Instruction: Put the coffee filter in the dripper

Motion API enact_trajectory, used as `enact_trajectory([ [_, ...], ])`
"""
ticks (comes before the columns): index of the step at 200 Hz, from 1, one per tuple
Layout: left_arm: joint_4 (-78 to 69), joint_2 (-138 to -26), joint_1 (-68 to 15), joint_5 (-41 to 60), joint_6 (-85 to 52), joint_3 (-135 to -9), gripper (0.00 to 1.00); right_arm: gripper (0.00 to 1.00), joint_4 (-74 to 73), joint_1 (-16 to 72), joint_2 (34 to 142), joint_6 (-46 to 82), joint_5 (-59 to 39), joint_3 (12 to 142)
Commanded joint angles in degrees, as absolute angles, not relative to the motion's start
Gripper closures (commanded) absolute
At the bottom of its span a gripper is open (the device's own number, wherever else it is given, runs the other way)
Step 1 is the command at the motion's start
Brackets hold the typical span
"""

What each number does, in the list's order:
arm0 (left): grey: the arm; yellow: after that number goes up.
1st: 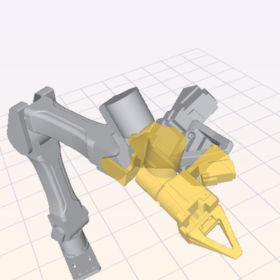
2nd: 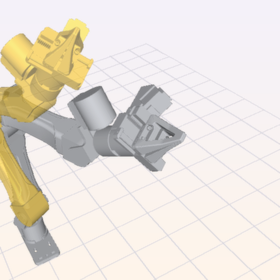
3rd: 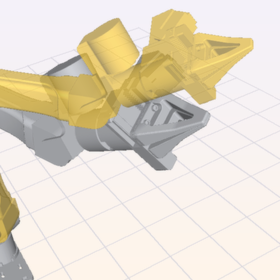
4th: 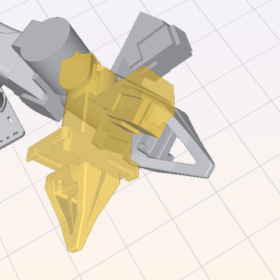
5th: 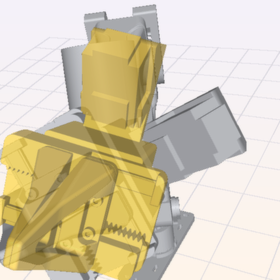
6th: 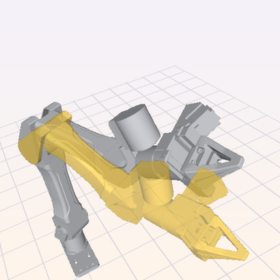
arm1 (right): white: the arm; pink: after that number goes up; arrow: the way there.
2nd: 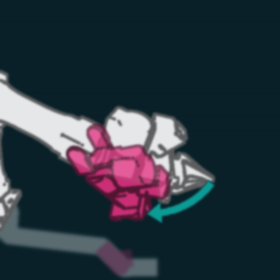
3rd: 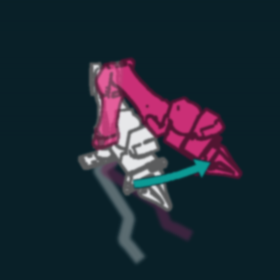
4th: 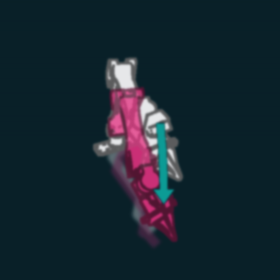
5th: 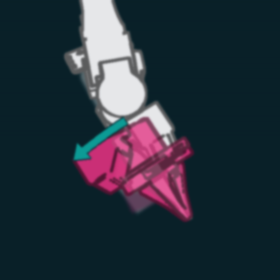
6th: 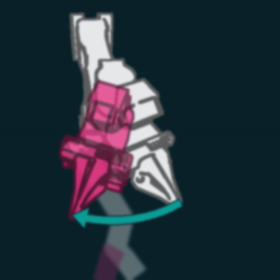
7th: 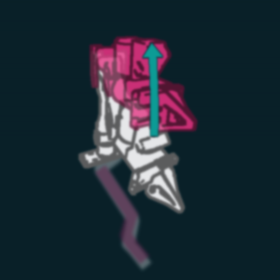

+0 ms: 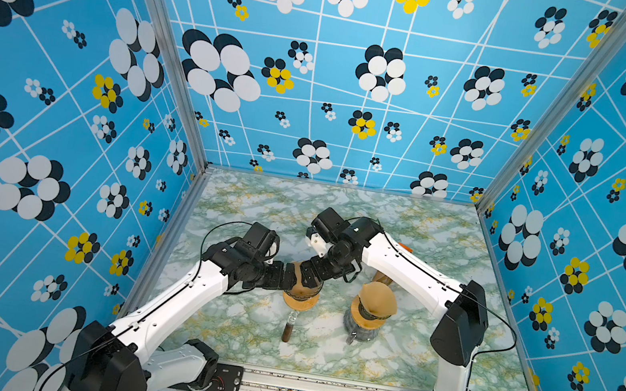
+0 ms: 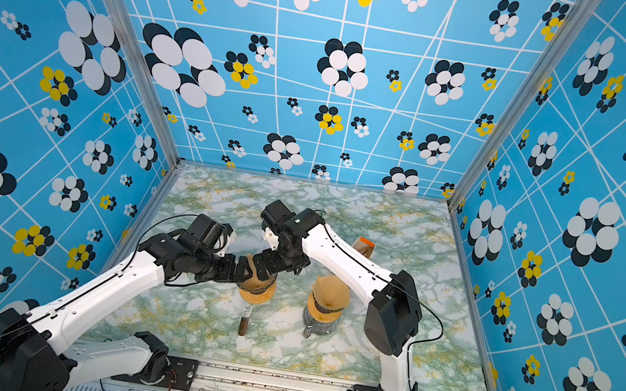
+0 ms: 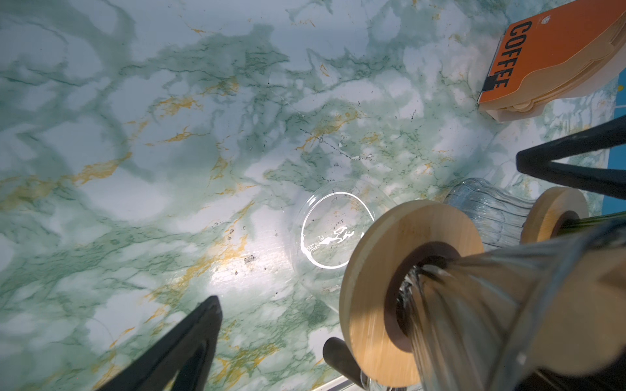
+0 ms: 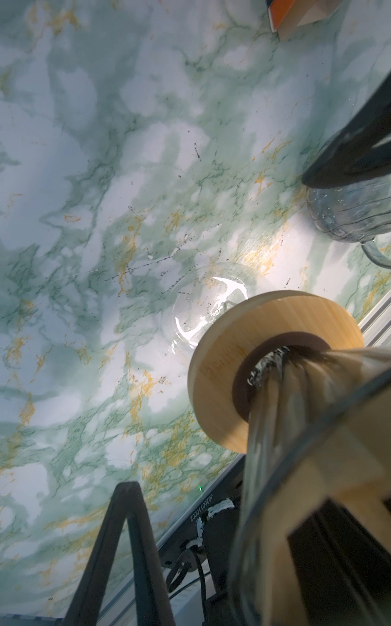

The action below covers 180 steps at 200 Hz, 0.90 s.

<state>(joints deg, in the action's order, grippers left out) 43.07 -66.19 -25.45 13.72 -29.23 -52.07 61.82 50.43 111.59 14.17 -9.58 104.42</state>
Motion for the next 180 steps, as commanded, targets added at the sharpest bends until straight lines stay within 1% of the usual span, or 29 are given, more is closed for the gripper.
enact_trajectory([
  [1,42.3,-65.8,-25.3,14.9,-29.7,-51.3,0.01,0.02,62.8,49.9,109.2,14.2,-10.1,103.6],
  [38,43.0,-65.6,-25.4,14.3,-29.7,-51.6,0.01,0.02,62.7,49.8,108.9,14.3,-9.1,102.3],
  [70,43.7,-65.2,-25.4,13.8,-29.5,-52.1,0.01,0.02,64.6,49.7,109.3,13.9,-3.6,101.7],
  [133,42.4,-65.4,-25.3,14.7,-29.9,-51.5,0.01,0.03,60.5,49.6,106.4,14.7,-11.0,102.0],
  [180,42.5,-65.0,-25.3,14.7,-29.8,-51.7,0.01,0.03,59.6,49.6,106.1,15.3,-12.6,102.2],
])
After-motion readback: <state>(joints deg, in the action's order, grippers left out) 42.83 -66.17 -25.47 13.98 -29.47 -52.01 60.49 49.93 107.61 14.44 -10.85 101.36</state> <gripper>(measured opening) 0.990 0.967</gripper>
